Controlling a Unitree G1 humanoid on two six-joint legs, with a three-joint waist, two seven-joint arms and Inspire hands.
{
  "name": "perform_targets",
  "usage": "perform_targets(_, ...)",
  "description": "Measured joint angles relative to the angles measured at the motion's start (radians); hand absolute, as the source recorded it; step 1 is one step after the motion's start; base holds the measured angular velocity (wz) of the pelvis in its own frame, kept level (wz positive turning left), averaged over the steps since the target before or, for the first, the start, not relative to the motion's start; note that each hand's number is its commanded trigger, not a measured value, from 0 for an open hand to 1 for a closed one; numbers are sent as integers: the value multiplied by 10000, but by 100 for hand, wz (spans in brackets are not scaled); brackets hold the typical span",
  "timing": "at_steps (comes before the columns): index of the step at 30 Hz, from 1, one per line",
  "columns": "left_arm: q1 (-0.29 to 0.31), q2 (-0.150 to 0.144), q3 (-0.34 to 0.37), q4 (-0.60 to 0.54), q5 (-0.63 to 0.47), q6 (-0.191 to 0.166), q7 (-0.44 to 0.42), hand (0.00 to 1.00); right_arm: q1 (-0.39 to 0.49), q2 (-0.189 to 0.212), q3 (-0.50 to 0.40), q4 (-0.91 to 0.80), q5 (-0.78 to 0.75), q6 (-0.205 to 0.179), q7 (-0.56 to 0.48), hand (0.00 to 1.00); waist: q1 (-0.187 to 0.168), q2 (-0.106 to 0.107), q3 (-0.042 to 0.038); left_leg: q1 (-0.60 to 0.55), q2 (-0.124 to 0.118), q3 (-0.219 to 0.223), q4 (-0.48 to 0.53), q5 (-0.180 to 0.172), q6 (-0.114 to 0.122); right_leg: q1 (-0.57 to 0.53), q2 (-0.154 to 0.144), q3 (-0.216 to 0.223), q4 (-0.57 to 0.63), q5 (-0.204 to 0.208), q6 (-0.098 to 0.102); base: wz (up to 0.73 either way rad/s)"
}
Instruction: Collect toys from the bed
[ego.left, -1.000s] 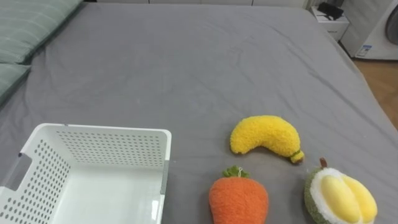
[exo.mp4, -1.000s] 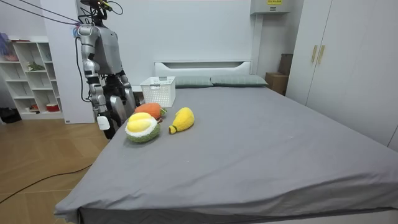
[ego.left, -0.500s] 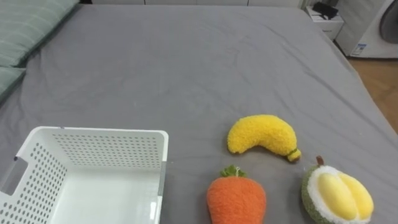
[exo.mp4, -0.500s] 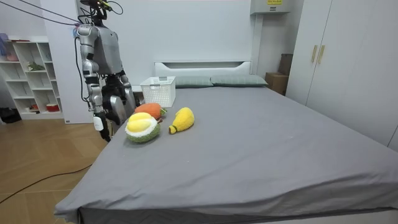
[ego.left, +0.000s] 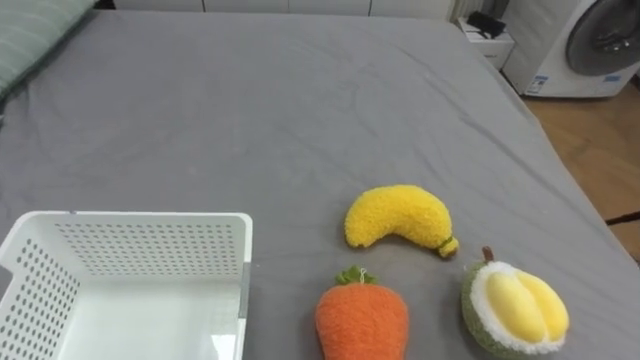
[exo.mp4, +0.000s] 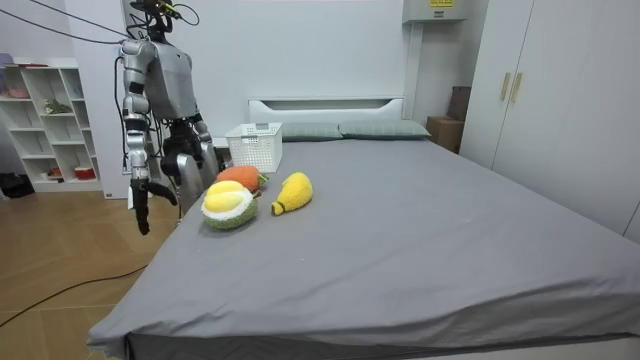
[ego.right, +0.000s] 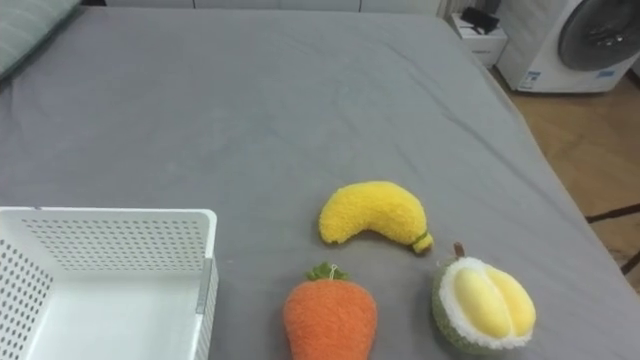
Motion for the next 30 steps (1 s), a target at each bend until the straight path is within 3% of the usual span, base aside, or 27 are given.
perform_targets(7,2,-9,-50,-72,858,18,100,0,-669,-472,-1,-2478,-1328,-46,-1183,0,-19,-11,-6,-42,12,163,-24,1,0,-191,21,149,161,0,0,-7)
perform_targets(16,-1,-51,-341,-362,1208,55,226,0,-931,-521,502,-7111,-3630,-275,-2441,0,179,-33,-48,-196,29,224,-13,5,-1,-479,22,138,315,-4,-12,-2)
perform_targets(25,-60,-84,-834,-362,1189,-58,322,0,-1086,-503,1648,-8562,-5479,-448,-2567,0,386,-57,-22,-244,33,205,-17,5,-4,-412,19,95,324,4,-21,0)
perform_targets(30,-106,-174,-1026,-363,1163,-183,333,0,-1110,-514,1811,-9032,-5672,-530,-2663,0,580,97,-31,-337,32,206,-12,4,-2,-500,18,136,346,8,-23,0)
